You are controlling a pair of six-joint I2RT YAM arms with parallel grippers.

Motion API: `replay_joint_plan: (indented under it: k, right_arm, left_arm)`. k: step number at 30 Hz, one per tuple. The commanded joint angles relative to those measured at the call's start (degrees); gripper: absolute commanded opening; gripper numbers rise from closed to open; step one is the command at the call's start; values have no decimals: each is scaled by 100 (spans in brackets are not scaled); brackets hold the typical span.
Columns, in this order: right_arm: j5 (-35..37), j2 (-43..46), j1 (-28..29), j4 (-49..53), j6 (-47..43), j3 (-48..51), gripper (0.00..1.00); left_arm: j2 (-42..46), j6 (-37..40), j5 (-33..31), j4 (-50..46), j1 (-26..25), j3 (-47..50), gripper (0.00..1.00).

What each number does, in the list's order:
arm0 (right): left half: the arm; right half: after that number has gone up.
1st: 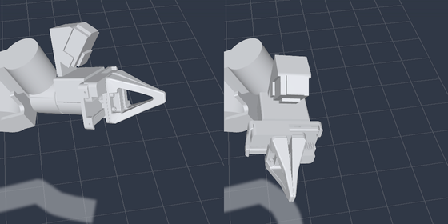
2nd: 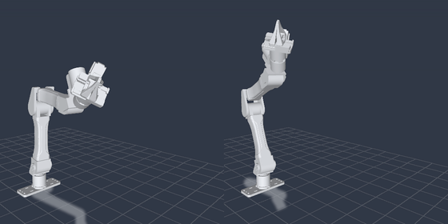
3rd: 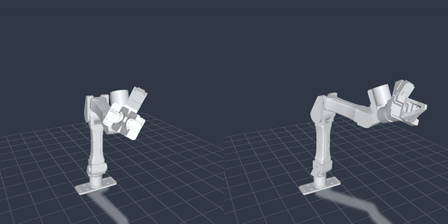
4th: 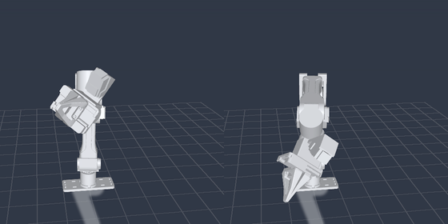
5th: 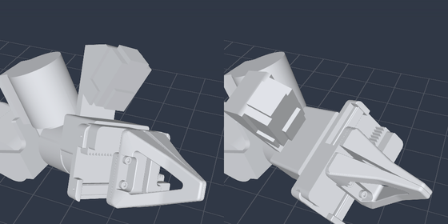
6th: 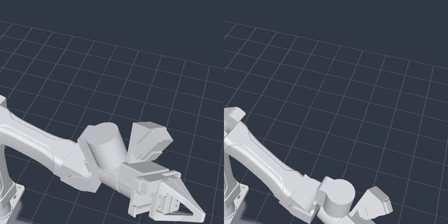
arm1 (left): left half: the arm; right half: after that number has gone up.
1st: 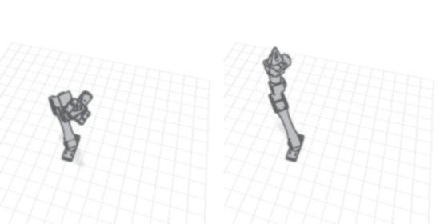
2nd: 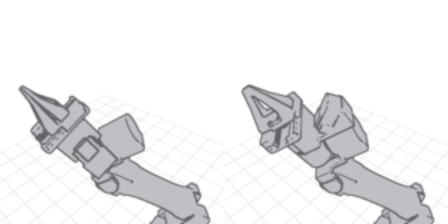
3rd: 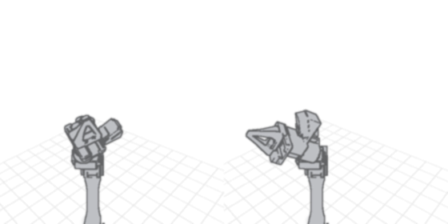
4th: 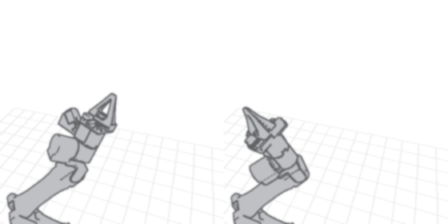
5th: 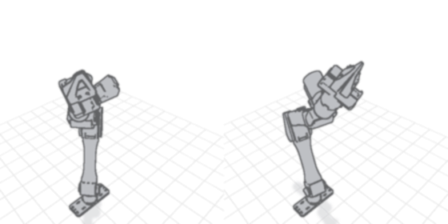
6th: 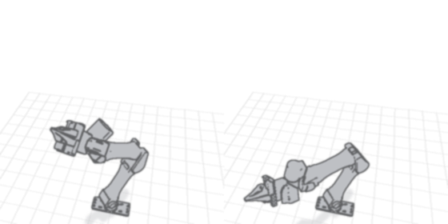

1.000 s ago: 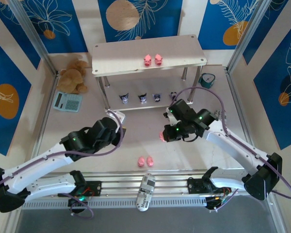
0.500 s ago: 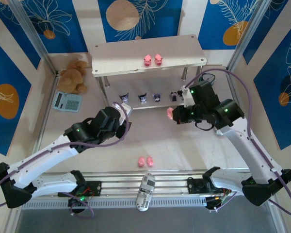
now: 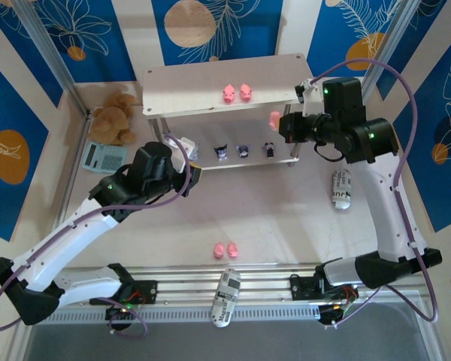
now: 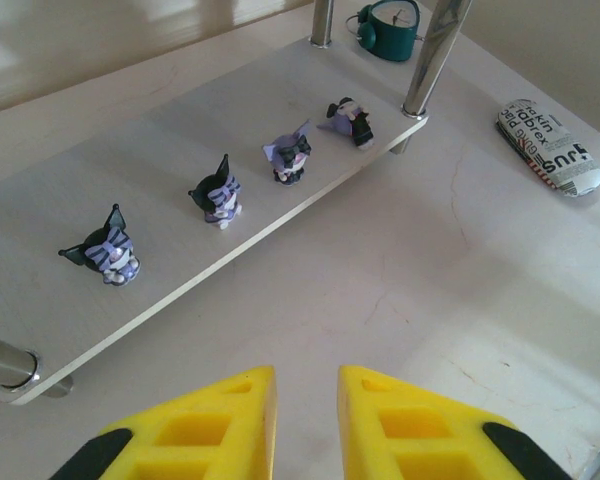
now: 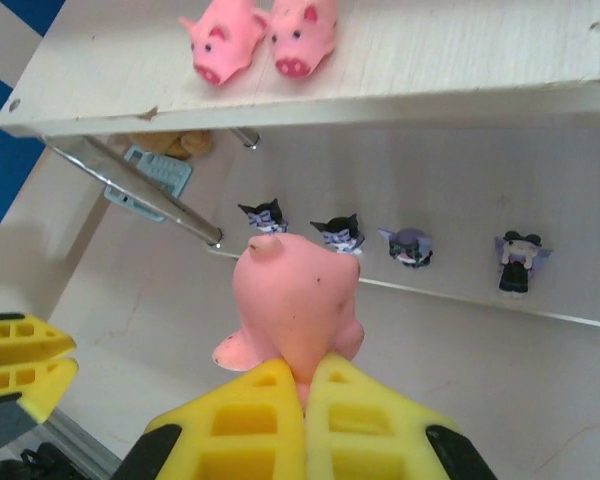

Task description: Place and organize the plastic toys onto the shelf

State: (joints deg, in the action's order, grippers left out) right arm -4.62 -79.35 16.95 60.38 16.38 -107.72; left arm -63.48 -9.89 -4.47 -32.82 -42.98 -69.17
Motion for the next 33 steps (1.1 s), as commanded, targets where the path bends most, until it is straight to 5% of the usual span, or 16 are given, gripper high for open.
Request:
replay_joint_plan:
  k: [1,8,33]
  right_arm:
    - [-469,-336,-181,-147,-48,-444,0]
    - [-992,-994,-471,-155,-23,-1200,0]
    - [-1207,-2387,-592,424,-293,-2350,0]
  left_arm:
    - [-39,146,286,27,152,-168,24]
    - [-78,192,420,61,321,-143,24]
    - [-163,291,684,117,686,-45,25]
